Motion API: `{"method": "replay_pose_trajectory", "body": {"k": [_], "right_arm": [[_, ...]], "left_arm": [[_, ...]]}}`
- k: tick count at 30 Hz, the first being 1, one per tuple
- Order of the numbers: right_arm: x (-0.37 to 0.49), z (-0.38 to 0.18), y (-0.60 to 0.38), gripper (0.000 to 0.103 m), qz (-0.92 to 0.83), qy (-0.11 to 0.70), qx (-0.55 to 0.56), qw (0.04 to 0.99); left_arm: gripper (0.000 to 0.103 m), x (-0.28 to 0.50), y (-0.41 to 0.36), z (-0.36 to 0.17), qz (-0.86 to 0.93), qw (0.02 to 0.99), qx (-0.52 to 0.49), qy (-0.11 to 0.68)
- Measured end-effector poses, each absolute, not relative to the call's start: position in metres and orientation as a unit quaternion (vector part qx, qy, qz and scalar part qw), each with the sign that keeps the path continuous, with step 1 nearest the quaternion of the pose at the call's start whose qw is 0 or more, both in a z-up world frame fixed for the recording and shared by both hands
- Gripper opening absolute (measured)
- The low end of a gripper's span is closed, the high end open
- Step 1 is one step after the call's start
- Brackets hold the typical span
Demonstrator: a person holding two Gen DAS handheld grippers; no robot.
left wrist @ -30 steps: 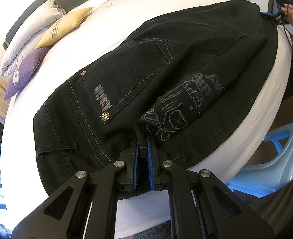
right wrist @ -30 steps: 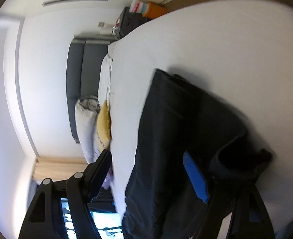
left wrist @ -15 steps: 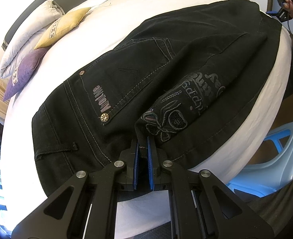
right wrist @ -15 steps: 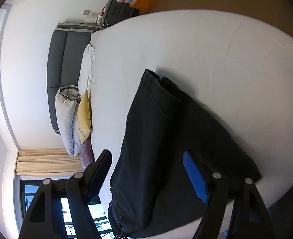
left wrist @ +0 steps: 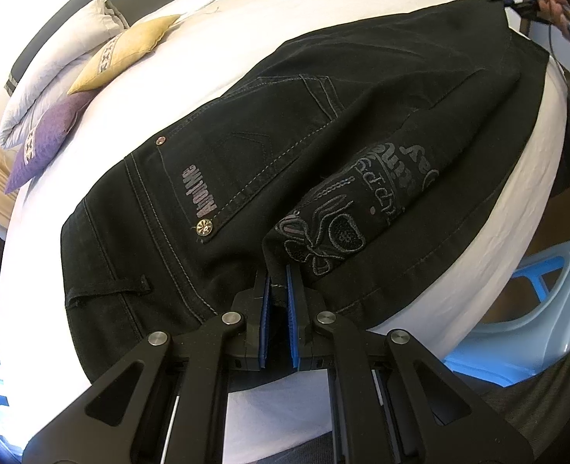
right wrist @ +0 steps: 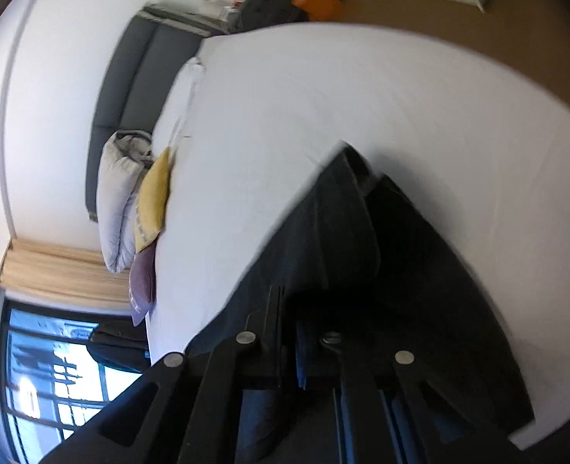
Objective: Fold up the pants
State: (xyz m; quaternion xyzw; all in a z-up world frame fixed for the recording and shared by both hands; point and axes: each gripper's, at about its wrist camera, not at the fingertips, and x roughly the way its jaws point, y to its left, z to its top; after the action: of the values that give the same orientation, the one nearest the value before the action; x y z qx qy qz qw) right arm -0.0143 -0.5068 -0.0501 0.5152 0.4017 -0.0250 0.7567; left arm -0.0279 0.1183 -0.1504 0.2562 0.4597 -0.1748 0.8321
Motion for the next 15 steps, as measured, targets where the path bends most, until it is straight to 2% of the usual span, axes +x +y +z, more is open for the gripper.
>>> {"method": "replay_pose_trajectory", "body": {"k": [3, 4, 5, 6, 7, 8, 11, 13, 15], "right_arm": [[-0.008, -0.016, -0.506, 0.007, -0.023, 0.400, 0.507, 0.763], [0.001, -0.002, -0.505, 0.011, -0.033, 0.406, 0.500, 0.764], [0.008, 0.004, -0.504, 0.024, -0.038, 0.410, 0.503, 0.760], [0.023, 0.009, -0.504, 0.044, -0.034, 0.427, 0.509, 0.746], [0.033, 0.010, -0.506, 0.087, -0.026, 0.442, 0.516, 0.733], [0.039, 0.010, -0.509, 0.099, -0.026, 0.443, 0.519, 0.730], [0.022, 0.017, -0.539, 0.099, -0.111, 0.415, 0.483, 0.763], [0.001, 0.007, -0.551, 0.099, -0.100, 0.390, 0.518, 0.755], [-0.025, -0.012, -0.558, 0.095, -0.072, 0.388, 0.544, 0.740]], "left_arm": [[0.007, -0.029, 0.121, -0.150, -0.177, 0.832, 0.256, 0.458], [0.007, -0.029, 0.122, -0.149, -0.178, 0.832, 0.257, 0.458], [0.007, -0.029, 0.122, -0.149, -0.178, 0.832, 0.257, 0.458], [0.007, -0.029, 0.122, -0.148, -0.178, 0.832, 0.258, 0.458], [0.007, -0.030, 0.122, -0.148, -0.177, 0.832, 0.258, 0.459], [0.007, -0.030, 0.122, -0.148, -0.176, 0.832, 0.258, 0.458], [0.007, -0.031, 0.122, -0.148, -0.171, 0.835, 0.254, 0.457], [0.007, -0.032, 0.122, -0.148, -0.169, 0.837, 0.249, 0.456], [0.007, -0.030, 0.123, -0.148, -0.171, 0.836, 0.247, 0.459]]}}
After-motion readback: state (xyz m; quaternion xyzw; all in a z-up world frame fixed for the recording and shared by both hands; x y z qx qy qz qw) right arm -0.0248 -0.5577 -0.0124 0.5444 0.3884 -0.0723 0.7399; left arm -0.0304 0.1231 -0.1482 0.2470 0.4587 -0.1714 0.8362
